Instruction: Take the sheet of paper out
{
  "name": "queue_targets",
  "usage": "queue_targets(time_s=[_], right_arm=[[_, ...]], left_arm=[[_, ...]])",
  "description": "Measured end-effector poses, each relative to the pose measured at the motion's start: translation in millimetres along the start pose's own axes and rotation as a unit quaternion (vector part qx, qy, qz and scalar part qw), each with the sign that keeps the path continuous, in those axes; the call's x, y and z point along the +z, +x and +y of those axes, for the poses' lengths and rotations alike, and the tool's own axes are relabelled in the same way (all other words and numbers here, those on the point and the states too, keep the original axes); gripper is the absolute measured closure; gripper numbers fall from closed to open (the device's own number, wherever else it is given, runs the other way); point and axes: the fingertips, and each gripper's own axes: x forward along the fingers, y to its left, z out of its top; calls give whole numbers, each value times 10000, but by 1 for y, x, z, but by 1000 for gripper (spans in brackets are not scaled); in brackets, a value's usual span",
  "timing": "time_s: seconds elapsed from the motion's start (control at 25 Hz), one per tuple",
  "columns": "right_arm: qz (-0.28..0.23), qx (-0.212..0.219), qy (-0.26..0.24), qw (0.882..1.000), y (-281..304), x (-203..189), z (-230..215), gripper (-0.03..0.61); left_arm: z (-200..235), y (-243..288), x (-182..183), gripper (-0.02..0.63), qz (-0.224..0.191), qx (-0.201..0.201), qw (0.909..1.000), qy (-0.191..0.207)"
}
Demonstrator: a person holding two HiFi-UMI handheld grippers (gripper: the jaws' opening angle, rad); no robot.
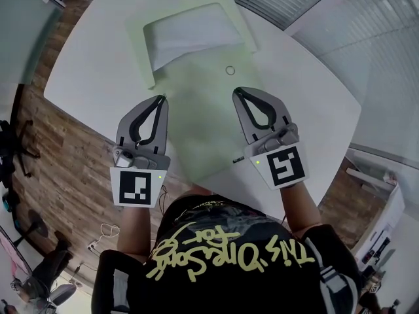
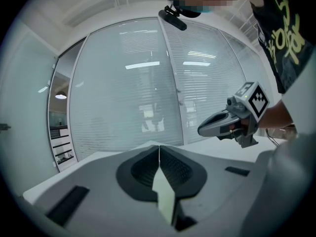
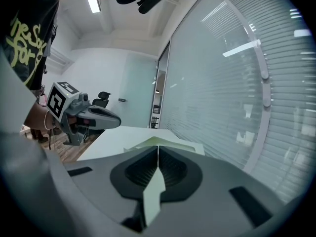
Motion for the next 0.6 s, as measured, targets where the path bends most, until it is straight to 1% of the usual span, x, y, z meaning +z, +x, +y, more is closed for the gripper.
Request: queue_targets(time_s=[0.12,0.16,0.2,0.24,0.28,0.36,0.4,0.48,0.6], right_arm=[[-15,-1,-155,9999,3,0,-5,569],[53,44,-319,9995,4,-2,-6,569],[234,147,-618,9977,3,-7,-6,569],[484,281,-998,9934,2,-14,-6,569],[684,382,-1306,9883,2,-19,-7,569],[827,421,-1566,9833,4,-23,-11,569],[857,411,-1625,9821,6,-24,-13,569],[939,414,-1768,9789,11,-27,-18,568],[1042,471,-2083,9714,19,-35,-23,568]], left_arm=[[1,4,-5,603,86,32,9999,78],[2,5,-6,603,95,57,9999,96],[2,6,-7,603,116,67,9998,149],[1,7,-7,603,154,43,9994,301],[1,8,-7,603,201,-22,9980,596],[2,12,-6,603,292,-142,9917,1242],[3,15,-6,603,330,-135,9893,1416],[6,19,-7,603,407,-46,9864,1592],[9,26,-12,601,538,60,9834,1734]])
